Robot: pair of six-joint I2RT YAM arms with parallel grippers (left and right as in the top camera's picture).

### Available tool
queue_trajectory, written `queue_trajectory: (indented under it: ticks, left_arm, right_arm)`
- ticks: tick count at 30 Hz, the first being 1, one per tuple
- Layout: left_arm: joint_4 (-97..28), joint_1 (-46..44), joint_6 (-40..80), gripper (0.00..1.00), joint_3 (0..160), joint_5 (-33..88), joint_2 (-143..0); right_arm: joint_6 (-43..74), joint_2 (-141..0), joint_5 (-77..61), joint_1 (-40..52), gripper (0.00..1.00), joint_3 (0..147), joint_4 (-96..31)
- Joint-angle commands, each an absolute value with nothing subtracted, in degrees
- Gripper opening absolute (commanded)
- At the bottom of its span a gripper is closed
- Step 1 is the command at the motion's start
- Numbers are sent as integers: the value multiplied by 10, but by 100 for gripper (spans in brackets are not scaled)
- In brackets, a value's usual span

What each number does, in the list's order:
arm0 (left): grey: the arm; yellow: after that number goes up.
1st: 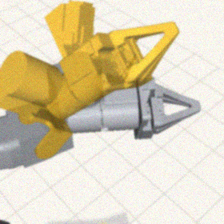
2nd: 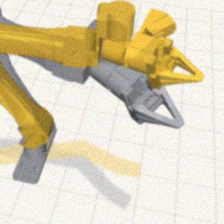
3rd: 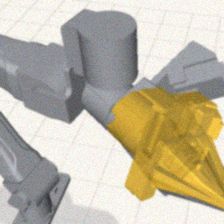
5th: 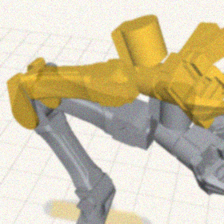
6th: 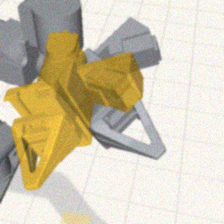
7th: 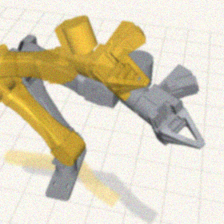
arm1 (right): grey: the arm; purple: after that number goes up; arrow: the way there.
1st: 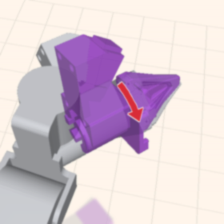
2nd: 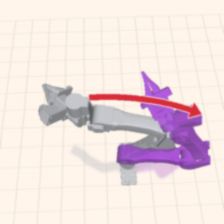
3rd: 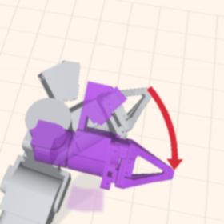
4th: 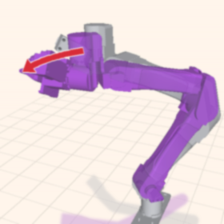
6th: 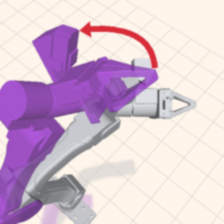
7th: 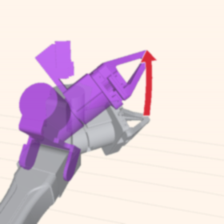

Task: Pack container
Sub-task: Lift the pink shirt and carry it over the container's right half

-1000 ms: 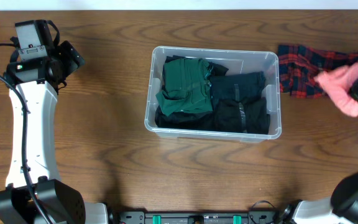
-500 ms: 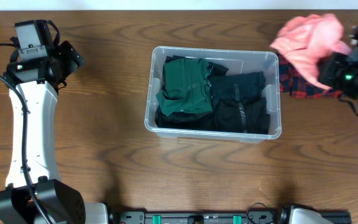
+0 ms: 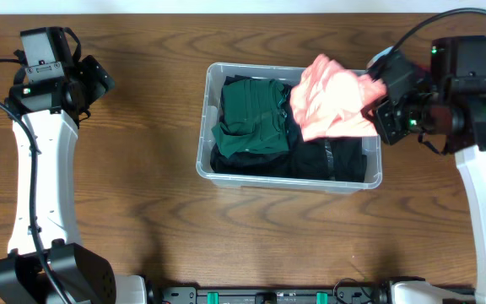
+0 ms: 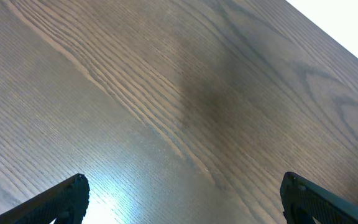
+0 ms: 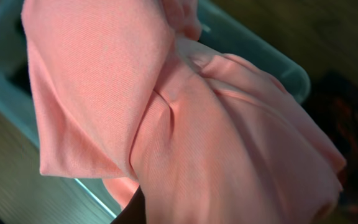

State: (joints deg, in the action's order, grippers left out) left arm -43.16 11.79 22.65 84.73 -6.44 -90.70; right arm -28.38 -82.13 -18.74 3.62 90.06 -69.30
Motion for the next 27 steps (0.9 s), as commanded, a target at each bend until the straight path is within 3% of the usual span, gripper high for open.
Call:
queue_trajectory:
  ticks: [1,11,27]
  left_arm:
    - [-432,120,226,98,852,-73,-907]
    - [-432,120,226,98,852,-73,-907]
    - [-432,120,226,98,852,-73,-907]
  right_arm:
    - [-440,-841,-221,44,1,911,-702]
    - [-639,-930,-277,76,1,910,-776]
    - [-755,-1051,-151,79,1,910,-722]
